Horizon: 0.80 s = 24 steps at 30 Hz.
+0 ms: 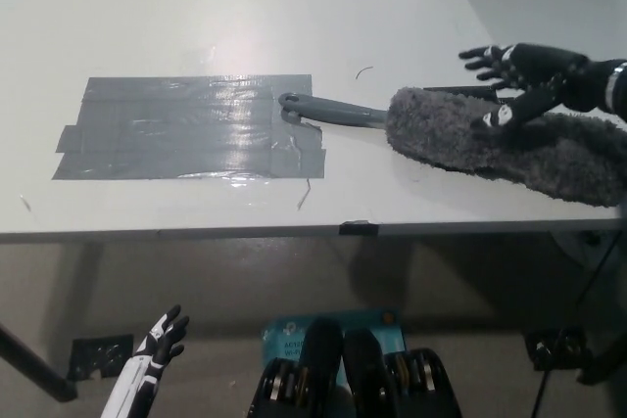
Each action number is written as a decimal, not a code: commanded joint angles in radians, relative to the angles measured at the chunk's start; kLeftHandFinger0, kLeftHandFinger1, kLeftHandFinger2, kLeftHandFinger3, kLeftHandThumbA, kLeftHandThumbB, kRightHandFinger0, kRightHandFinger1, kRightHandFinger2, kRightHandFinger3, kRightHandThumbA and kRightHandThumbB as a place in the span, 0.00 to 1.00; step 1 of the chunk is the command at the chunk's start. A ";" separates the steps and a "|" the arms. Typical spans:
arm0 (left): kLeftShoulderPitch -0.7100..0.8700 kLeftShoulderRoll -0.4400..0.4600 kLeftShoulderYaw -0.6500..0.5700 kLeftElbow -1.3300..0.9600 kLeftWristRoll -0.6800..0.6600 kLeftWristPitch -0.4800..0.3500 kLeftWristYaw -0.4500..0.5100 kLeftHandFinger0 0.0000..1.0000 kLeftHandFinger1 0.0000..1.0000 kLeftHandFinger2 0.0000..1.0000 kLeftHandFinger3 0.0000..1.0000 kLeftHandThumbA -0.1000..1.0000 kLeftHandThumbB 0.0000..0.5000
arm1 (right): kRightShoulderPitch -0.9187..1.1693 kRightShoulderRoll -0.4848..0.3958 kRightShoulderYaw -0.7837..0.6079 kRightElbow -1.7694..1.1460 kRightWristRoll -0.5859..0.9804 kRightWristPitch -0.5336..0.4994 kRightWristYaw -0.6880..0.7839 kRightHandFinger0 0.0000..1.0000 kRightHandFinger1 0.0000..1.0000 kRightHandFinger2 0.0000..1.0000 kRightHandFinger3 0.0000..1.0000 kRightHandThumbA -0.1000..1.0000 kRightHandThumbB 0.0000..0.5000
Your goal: A person hands a grey duster to the robot and the robot grabs it with its right hand and places it on the black marked spot infron tof it on the desk
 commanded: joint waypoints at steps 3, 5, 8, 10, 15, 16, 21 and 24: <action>-0.013 0.025 0.004 -0.024 -0.016 -0.028 -0.014 1.00 1.00 1.00 1.00 1.00 0.44 | -0.301 -0.128 -0.398 -0.407 0.633 0.238 -0.059 1.00 1.00 1.00 1.00 0.74 1.00; -0.017 0.030 0.009 -0.035 -0.013 -0.014 -0.012 1.00 1.00 1.00 1.00 1.00 0.46 | -0.245 -0.122 -0.399 -0.555 0.679 0.238 -0.178 1.00 1.00 1.00 1.00 0.68 1.00; -0.028 0.026 0.003 -0.034 -0.007 -0.005 -0.013 1.00 1.00 1.00 1.00 1.00 0.48 | -0.070 -0.115 -0.417 -0.975 0.657 0.238 -0.286 1.00 1.00 1.00 1.00 0.83 1.00; -0.027 0.021 -0.002 -0.029 -0.008 -0.012 -0.014 1.00 1.00 1.00 1.00 1.00 0.48 | 0.063 -0.117 -0.426 -1.219 0.640 0.238 -0.337 1.00 1.00 1.00 1.00 0.91 1.00; -0.024 0.013 -0.005 -0.026 -0.011 -0.016 -0.013 1.00 1.00 1.00 1.00 1.00 0.45 | 0.377 -0.019 -0.479 -1.602 0.674 0.238 -0.373 1.00 1.00 1.00 1.00 0.91 0.95; -0.022 0.012 -0.005 -0.026 -0.009 -0.019 -0.011 1.00 1.00 1.00 1.00 1.00 0.46 | 0.433 0.022 -0.480 -1.654 0.653 0.238 -0.372 1.00 1.00 1.00 1.00 0.99 0.89; -0.033 0.007 -0.007 -0.016 -0.013 -0.032 -0.010 1.00 1.00 1.00 1.00 1.00 0.45 | 0.704 0.159 -0.358 -1.682 0.448 -0.056 -0.369 1.00 1.00 1.00 1.00 1.00 0.86; -0.039 0.002 -0.009 -0.013 -0.016 -0.028 -0.011 1.00 1.00 1.00 1.00 1.00 0.48 | 0.838 0.290 -0.290 -1.682 0.324 -0.158 -0.374 1.00 1.00 1.00 1.00 1.00 0.88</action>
